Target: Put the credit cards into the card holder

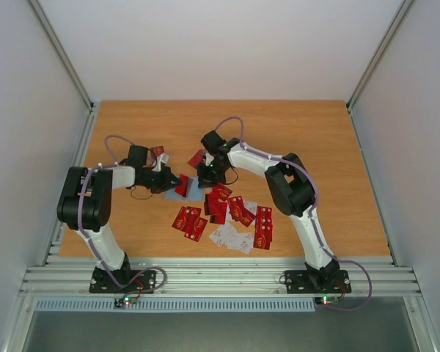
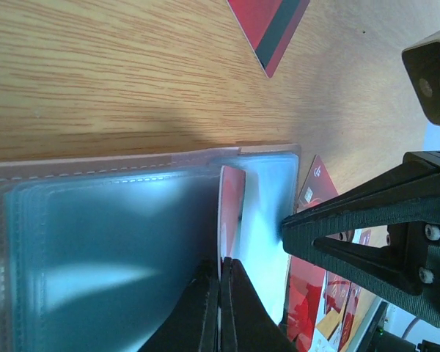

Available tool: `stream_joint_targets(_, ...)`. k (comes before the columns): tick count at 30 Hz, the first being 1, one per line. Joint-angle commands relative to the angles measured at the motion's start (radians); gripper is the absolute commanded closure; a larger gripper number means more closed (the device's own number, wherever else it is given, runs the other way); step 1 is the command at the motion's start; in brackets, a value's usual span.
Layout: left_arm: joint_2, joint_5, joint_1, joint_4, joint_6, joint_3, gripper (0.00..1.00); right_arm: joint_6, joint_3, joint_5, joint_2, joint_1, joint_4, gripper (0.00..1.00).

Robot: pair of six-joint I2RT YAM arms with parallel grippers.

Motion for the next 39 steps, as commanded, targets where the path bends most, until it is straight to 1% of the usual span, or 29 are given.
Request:
stream_joint_targets(1,0.001,-0.043,-0.013,0.108,-0.069,-0.043,1.0,0.028,-0.023,0.007,0.031,0.0,-0.037,0.99)
stream_joint_targets(4,0.004,-0.054,-0.018,0.138,-0.097,-0.053,1.0,0.036,-0.022,0.006,0.03,0.0,-0.036,0.99)
stream_joint_targets(11,0.003,-0.065,-0.03,0.157,-0.109,-0.061,1.0,0.049,-0.015,0.003,0.028,0.0,-0.034,0.99)
stream_joint_targets(17,0.002,-0.077,-0.037,0.116,-0.083,-0.052,1.0,0.009,0.025,-0.008,0.007,-0.001,-0.057,0.98)
stream_joint_targets(23,-0.006,-0.085,-0.039,0.068,-0.045,-0.036,1.0,-0.049,0.04,-0.02,-0.039,0.0,-0.089,0.94)
stream_joint_targets(27,-0.012,-0.092,-0.043,0.055,-0.038,-0.034,1.0,-0.043,0.046,-0.031,-0.057,0.0,-0.116,0.92)
stream_joint_targets(33,-0.01,-0.1,-0.052,0.058,-0.039,-0.037,1.0,-0.01,-0.001,-0.003,-0.093,0.0,-0.102,0.91)
stream_joint_targets(39,-0.008,-0.103,-0.057,0.054,-0.036,-0.035,1.0,0.002,-0.004,0.04,-0.062,0.0,-0.117,0.93)
